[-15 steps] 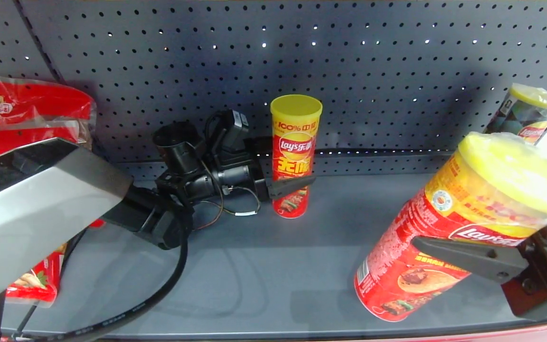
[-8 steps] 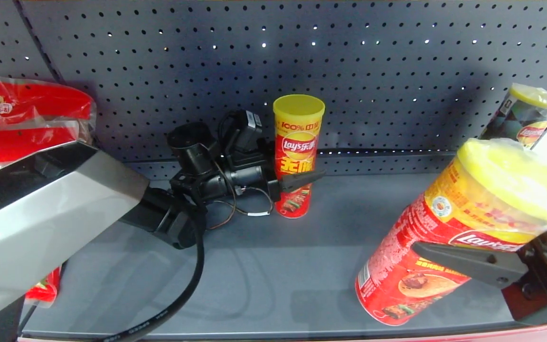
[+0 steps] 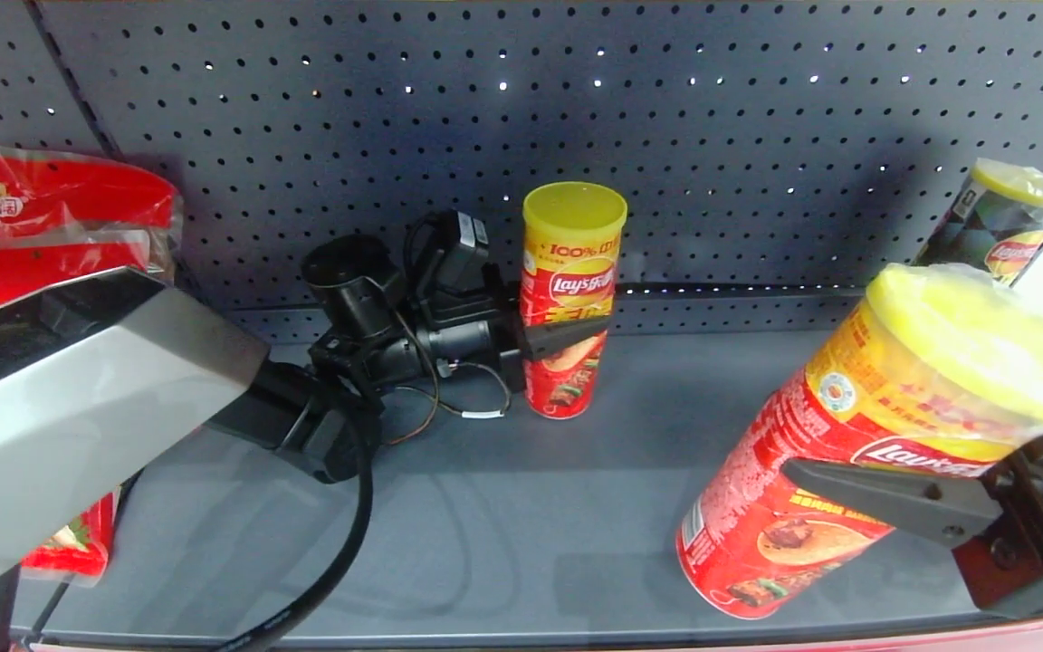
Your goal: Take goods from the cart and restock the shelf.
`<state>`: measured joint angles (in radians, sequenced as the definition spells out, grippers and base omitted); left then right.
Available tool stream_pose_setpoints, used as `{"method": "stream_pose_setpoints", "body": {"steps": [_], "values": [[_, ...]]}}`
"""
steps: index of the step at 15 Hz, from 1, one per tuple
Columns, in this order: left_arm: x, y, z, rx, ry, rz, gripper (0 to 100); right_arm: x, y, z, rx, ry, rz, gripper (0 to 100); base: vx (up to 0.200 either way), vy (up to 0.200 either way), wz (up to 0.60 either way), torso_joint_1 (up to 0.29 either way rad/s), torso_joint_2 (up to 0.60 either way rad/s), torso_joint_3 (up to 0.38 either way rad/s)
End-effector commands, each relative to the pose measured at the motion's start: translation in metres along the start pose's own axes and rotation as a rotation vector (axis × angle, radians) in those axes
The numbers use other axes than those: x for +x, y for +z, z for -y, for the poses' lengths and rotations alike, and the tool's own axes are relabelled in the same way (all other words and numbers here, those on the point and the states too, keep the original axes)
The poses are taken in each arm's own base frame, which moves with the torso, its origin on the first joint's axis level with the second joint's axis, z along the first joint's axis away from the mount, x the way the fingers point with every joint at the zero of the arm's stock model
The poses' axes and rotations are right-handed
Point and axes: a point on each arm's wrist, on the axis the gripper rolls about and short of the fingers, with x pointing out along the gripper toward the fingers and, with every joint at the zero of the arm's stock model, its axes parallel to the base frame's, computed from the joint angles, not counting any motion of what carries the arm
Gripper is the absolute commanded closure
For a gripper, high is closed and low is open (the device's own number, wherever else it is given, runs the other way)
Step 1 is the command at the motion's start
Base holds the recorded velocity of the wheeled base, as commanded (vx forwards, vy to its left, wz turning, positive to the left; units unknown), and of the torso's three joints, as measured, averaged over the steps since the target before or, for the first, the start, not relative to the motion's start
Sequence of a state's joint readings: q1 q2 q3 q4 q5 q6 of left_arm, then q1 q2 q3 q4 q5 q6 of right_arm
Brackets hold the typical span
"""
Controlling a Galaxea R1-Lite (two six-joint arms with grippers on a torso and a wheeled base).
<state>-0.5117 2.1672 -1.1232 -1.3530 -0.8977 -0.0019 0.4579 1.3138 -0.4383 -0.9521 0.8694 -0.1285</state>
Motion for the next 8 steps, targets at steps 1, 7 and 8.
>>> {"method": "stream_pose_setpoints", "body": {"steps": [1,7,8], "values": [[-0.008,0.017,0.013,0.001,-0.025,0.008,100,0.001,-0.001,0.001,0.004,0.000,-0.004,100,0.000,0.000,0.00,0.000,0.00,0.000],[-0.033,0.047,0.089,-0.109,-0.112,0.019,100,0.004,-0.005,0.006,0.016,-0.003,-0.015,100,0.000,0.000,0.00,0.000,0.00,0.000],[-0.035,0.049,0.094,-0.113,-0.116,0.017,100,0.004,-0.005,0.006,0.017,-0.004,-0.016,100,0.000,0.000,0.00,0.000,0.00,0.000]]}}
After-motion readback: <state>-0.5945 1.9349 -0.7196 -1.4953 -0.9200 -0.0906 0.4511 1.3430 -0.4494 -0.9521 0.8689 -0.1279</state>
